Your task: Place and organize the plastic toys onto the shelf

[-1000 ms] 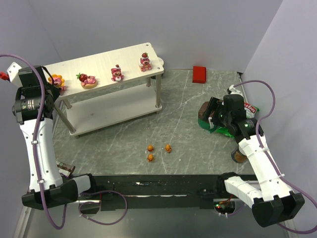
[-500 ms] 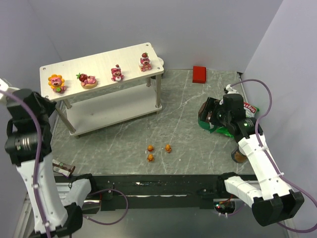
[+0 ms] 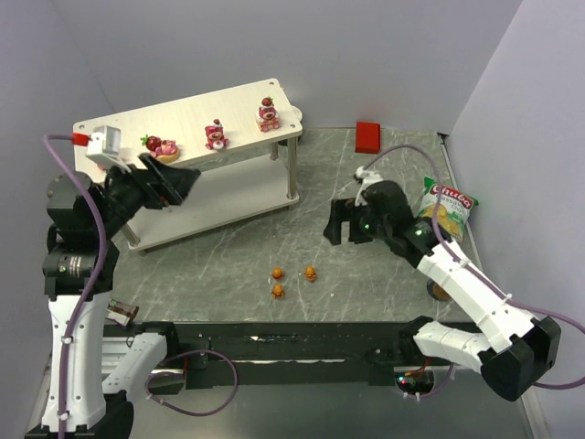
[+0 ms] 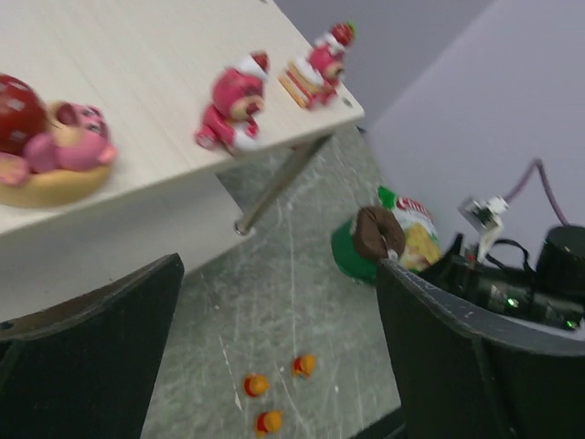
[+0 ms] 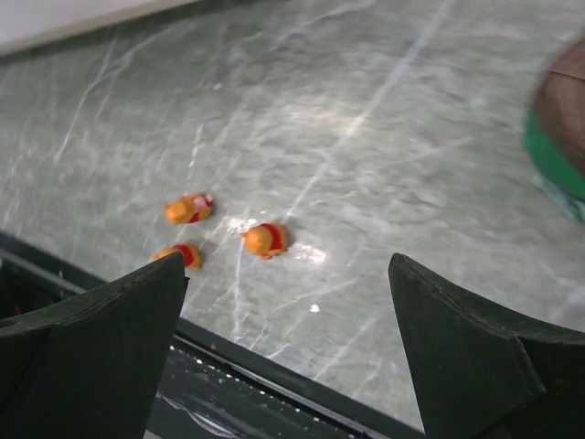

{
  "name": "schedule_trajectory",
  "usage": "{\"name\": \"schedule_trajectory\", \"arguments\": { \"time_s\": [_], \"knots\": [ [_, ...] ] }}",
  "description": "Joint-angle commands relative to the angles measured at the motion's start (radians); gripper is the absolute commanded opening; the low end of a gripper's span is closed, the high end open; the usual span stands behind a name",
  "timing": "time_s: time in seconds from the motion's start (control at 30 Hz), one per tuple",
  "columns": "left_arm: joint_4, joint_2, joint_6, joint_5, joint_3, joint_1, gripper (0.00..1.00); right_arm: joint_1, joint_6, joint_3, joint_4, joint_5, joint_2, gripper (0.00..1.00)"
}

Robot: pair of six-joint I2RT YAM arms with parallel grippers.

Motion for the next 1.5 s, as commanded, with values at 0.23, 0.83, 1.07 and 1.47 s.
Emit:
{"name": "schedule_trajectory", "arguments": {
  "time_s": [0.23,0.83,1.07,1.47],
  "knots": [
    [0.275,-0.107,-0.018,0.082,-0.209,-0.173,0.96,0.291,-0.039,-0.190,0.216,0.073,0.048,1.00],
    [0.203,-0.033,0.017,-0.159,-0.167,-0.278,0.97,0.583,0.442,-0.197,0.260,0.552,0.423,0.79],
    [0.189,-0.056,0.048,-0.184,-0.179,-0.304,0.96,0.601,0.548,-0.141,0.208,0.603,0.530,0.72],
    [0.158,-0.079,0.077,-0.261,-0.191,-0.350,0.96,0.601,0.671,-0.041,0.044,0.653,0.679,0.62]
  ]
}}
